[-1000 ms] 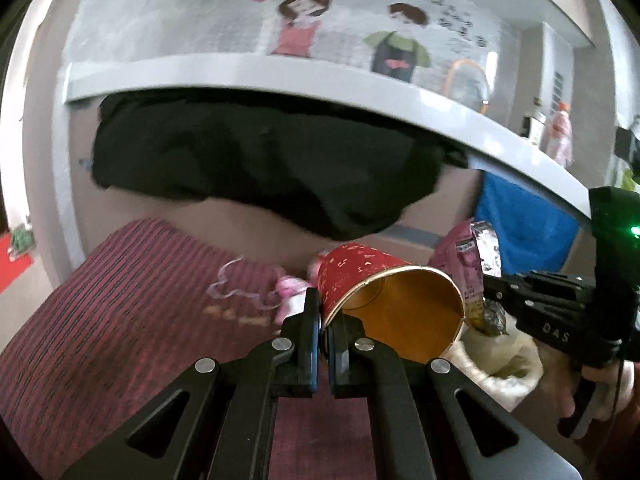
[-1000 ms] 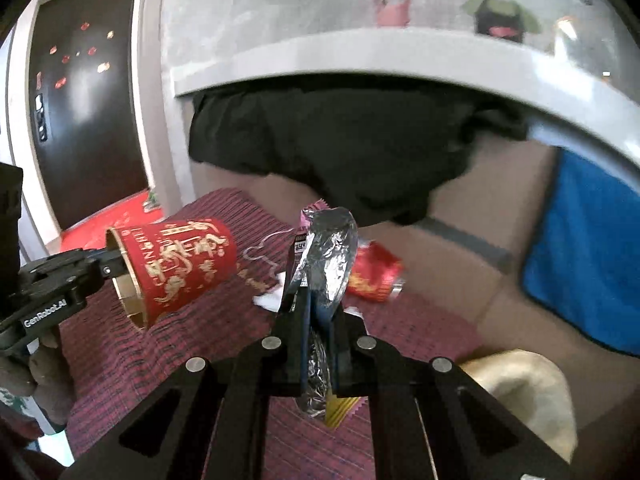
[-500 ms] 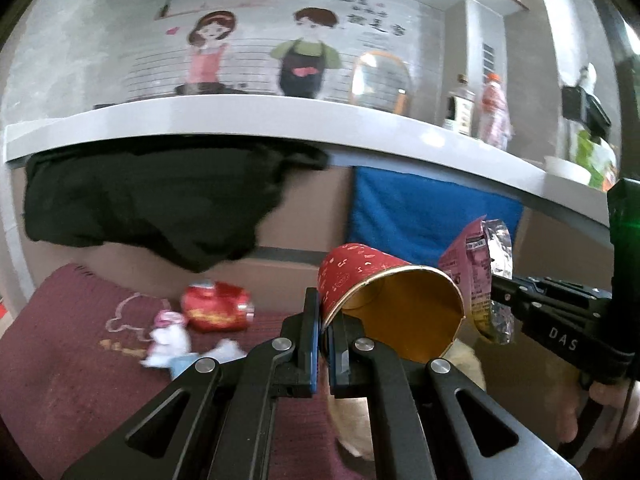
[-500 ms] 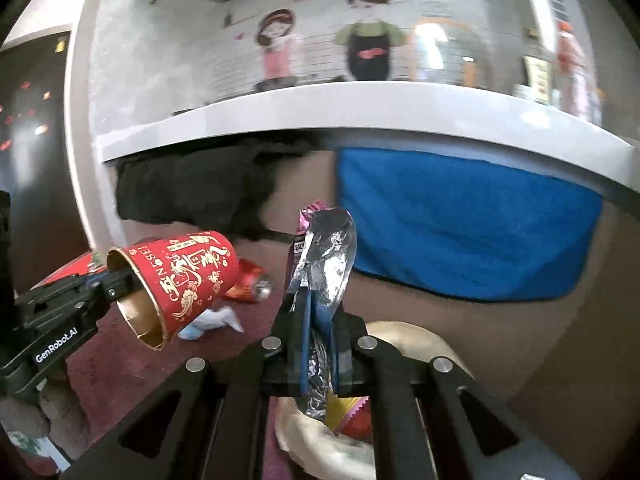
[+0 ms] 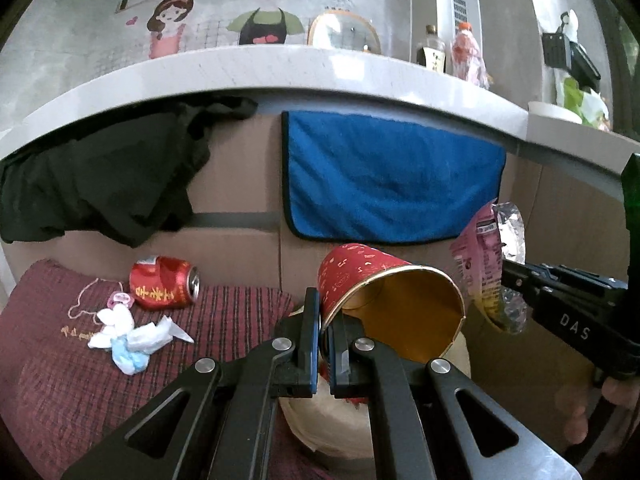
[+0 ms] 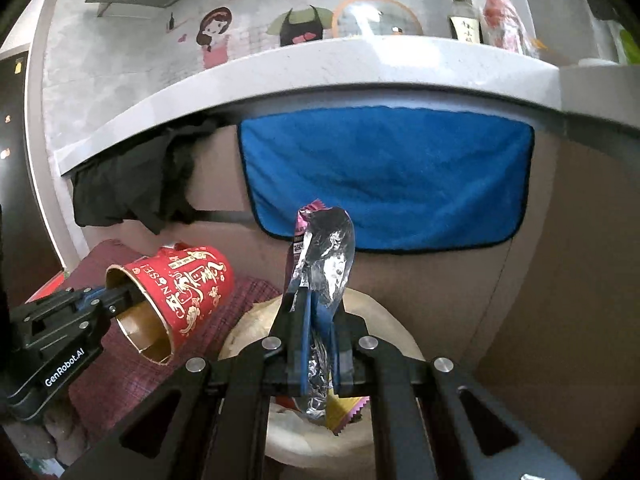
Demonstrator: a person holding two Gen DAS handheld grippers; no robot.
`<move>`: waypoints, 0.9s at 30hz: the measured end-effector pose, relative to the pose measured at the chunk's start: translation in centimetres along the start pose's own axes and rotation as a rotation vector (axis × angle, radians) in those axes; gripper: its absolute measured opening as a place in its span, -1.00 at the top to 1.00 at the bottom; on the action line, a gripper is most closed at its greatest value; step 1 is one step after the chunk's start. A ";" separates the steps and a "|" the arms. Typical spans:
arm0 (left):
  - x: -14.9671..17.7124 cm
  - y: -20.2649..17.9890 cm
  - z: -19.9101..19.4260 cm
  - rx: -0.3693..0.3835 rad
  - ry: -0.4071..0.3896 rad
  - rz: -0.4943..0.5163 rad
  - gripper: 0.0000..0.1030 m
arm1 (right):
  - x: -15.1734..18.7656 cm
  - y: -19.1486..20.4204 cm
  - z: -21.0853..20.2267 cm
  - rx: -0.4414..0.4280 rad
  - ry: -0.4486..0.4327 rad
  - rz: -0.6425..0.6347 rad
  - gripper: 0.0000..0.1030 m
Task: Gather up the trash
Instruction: 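Carry the cup and silver wrapper over the bin and open both tools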
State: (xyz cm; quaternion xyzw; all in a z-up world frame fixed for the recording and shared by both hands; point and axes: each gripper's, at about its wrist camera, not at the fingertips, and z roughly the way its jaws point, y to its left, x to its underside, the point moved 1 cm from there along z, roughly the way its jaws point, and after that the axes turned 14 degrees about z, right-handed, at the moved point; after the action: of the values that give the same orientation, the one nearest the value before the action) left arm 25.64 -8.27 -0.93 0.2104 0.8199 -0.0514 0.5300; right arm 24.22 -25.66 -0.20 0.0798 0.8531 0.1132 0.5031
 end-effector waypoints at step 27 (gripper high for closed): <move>2.5 0.1 4.1 0.040 0.084 -0.022 0.94 | 2.2 -1.1 3.6 0.016 0.094 0.049 0.84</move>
State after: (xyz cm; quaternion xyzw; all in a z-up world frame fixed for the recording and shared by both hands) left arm 28.28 -8.70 -4.86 0.2139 0.8425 -0.0645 0.4902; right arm 26.35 -25.76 -4.01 0.0991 0.8744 0.1223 0.4590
